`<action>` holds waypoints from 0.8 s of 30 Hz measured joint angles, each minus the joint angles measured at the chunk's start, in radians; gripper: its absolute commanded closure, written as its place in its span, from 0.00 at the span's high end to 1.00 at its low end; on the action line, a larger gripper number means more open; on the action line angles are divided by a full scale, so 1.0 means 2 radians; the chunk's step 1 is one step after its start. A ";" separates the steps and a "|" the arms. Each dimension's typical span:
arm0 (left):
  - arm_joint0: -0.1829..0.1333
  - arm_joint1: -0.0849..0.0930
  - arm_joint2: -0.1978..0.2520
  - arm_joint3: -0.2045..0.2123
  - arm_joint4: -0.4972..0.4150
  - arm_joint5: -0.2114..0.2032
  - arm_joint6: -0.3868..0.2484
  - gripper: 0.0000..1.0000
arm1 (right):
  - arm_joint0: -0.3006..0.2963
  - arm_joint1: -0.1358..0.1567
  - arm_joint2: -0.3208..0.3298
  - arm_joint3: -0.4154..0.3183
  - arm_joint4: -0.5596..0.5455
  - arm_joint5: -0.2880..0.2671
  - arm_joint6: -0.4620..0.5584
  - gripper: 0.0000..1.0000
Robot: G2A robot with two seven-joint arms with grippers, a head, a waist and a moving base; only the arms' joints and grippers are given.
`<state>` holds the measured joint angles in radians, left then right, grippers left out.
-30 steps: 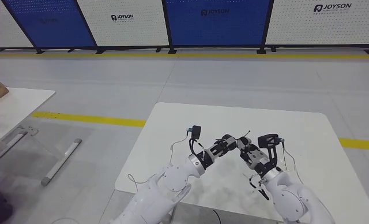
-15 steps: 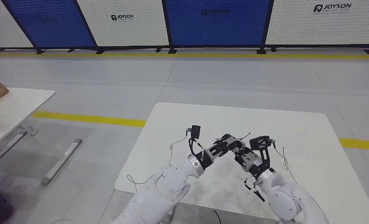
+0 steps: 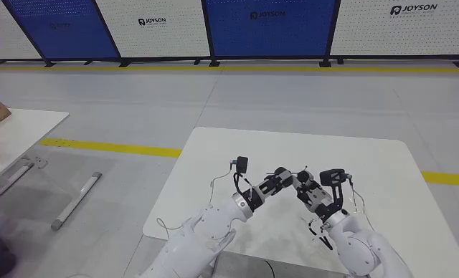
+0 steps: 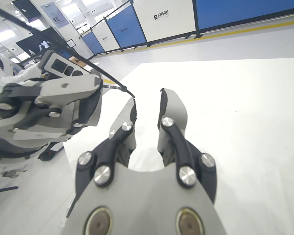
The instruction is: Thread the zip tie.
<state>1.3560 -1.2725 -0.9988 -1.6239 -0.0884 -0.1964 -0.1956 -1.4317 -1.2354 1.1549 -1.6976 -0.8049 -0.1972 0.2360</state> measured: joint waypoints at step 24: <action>-0.007 -0.004 0.012 0.009 0.034 0.030 0.033 0.00 | -0.004 0.000 0.002 -0.007 -0.006 -0.003 -0.001 0.22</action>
<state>1.3429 -1.2801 -0.9742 -1.6061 -0.0204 -0.1366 -0.1300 -1.4405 -1.2357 1.1589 -1.7114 -0.8164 -0.2042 0.2338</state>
